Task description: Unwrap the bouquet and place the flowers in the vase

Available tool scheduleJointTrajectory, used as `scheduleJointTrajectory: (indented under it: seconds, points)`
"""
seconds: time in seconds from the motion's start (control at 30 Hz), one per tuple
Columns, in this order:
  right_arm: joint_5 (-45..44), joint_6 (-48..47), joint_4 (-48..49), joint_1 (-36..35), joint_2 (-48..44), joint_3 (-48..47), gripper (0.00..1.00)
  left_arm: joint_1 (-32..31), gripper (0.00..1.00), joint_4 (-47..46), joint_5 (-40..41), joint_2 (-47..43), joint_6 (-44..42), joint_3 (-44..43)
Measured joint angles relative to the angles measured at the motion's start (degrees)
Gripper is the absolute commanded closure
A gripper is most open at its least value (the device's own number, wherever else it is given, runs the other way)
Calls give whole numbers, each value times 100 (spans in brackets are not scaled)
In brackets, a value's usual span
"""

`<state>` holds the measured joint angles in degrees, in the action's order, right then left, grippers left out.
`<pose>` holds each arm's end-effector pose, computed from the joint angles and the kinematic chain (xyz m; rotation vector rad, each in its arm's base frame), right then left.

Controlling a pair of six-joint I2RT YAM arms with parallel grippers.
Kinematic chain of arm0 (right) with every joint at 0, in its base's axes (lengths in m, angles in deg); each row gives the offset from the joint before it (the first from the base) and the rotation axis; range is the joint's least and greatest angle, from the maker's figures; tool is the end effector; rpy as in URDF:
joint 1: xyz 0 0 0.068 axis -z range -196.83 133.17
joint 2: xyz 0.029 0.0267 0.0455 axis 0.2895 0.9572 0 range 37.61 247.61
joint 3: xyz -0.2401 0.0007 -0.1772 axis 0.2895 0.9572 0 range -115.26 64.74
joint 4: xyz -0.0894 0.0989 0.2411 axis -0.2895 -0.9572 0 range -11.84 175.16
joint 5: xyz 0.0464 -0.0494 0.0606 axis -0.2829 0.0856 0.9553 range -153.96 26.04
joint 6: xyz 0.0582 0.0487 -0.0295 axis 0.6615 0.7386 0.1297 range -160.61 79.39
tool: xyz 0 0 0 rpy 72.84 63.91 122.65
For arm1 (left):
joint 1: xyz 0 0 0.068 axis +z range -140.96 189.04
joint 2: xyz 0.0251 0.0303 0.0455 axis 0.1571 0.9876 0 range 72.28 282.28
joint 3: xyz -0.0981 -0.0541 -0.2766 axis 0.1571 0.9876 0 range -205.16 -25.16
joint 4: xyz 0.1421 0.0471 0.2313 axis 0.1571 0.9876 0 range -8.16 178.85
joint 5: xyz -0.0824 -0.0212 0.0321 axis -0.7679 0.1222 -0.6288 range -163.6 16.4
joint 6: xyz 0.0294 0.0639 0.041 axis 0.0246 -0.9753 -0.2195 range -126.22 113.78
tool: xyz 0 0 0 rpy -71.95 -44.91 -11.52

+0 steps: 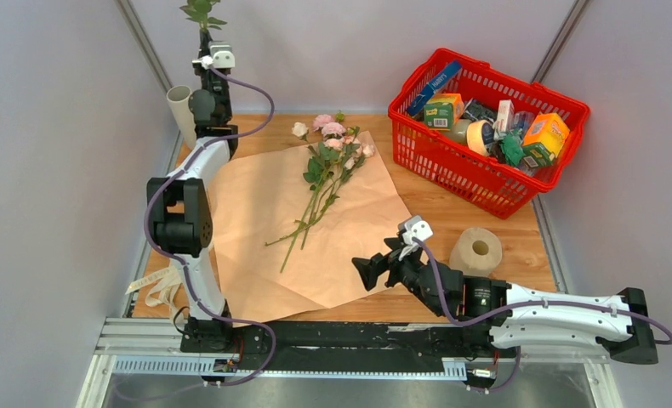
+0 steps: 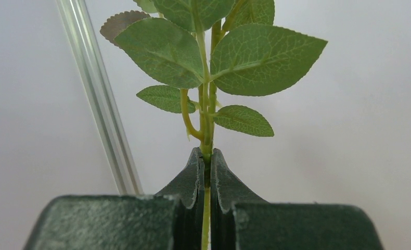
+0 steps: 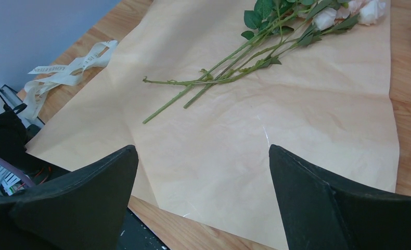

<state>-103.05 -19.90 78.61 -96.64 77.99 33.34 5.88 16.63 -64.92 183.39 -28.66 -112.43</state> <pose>0.0773 0.1782 0.2859 -0.4553 1.7667 0.6297 0.4944 -0.0166 0.4292 0.0490 0.8629 0.3797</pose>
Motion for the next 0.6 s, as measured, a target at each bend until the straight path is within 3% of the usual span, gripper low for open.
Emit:
scheduleJointTrajectory:
  seconds: [0.6]
  points:
    - [-138,-562,66,52,118,-17,0,953,100,-264,-240,584,828,-393]
